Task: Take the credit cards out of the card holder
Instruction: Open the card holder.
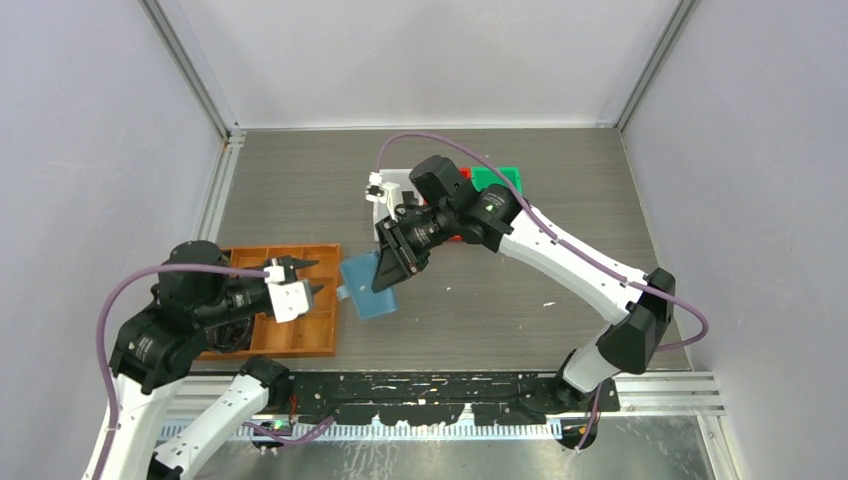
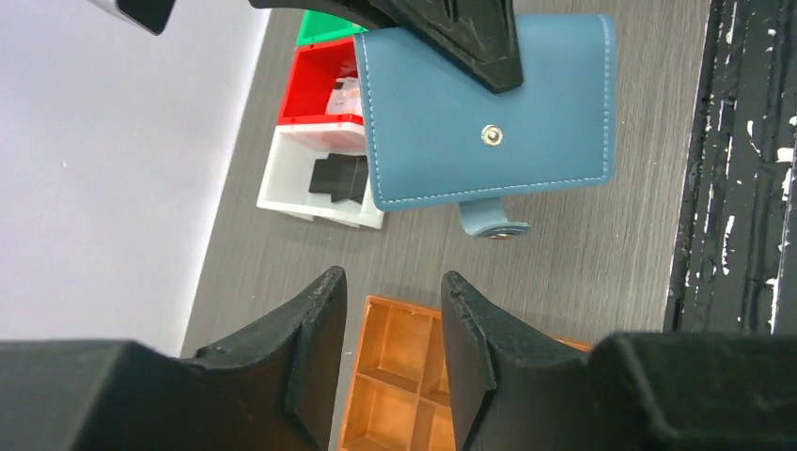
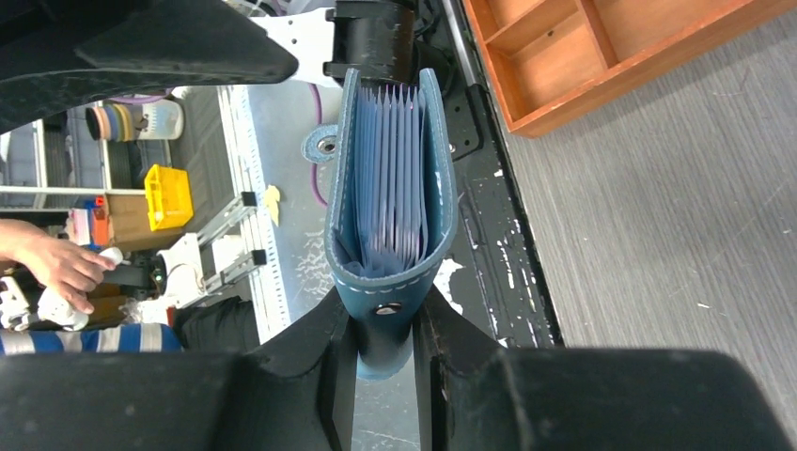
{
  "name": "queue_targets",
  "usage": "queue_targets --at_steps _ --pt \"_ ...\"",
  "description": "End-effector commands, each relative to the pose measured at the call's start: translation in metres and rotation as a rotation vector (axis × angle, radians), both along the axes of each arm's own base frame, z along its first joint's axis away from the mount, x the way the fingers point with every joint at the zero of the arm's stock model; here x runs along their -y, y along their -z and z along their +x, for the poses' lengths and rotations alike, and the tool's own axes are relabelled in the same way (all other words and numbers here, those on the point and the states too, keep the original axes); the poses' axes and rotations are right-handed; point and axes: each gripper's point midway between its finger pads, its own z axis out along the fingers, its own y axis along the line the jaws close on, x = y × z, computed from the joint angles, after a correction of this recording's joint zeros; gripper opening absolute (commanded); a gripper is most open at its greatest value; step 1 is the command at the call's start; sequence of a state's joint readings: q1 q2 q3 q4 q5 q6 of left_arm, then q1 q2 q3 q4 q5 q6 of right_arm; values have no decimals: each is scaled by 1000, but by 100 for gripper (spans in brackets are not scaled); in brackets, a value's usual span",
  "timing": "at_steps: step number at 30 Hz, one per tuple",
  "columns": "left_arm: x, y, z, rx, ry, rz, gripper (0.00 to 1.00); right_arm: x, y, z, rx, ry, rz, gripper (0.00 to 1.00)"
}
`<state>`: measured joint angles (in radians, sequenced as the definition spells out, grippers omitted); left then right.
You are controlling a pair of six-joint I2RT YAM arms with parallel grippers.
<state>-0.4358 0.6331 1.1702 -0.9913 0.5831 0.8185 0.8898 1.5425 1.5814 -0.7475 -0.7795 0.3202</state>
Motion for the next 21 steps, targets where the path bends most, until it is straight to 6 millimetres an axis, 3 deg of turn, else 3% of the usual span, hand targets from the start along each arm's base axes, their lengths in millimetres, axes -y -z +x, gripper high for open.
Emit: queue_targets --at_steps 1,4,9,12,17,21 --pt "-5 -4 1 -39 -50 -9 43 0 -38 8 126 23 92 1" --pt "-1 -1 -10 -205 -98 -91 48 1 -46 20 156 98 118 1" --pt "4 -32 16 -373 -374 -483 60 -10 -72 34 146 212 253 1" --pt "12 -44 21 -531 -440 -596 60 -15 -87 38 109 269 338 1" --pt "15 -66 31 -567 -470 -704 57 -18 -99 39 86 289 393 1" --pt "21 -67 29 -587 -437 -709 51 -17 -106 36 85 283 414 1"
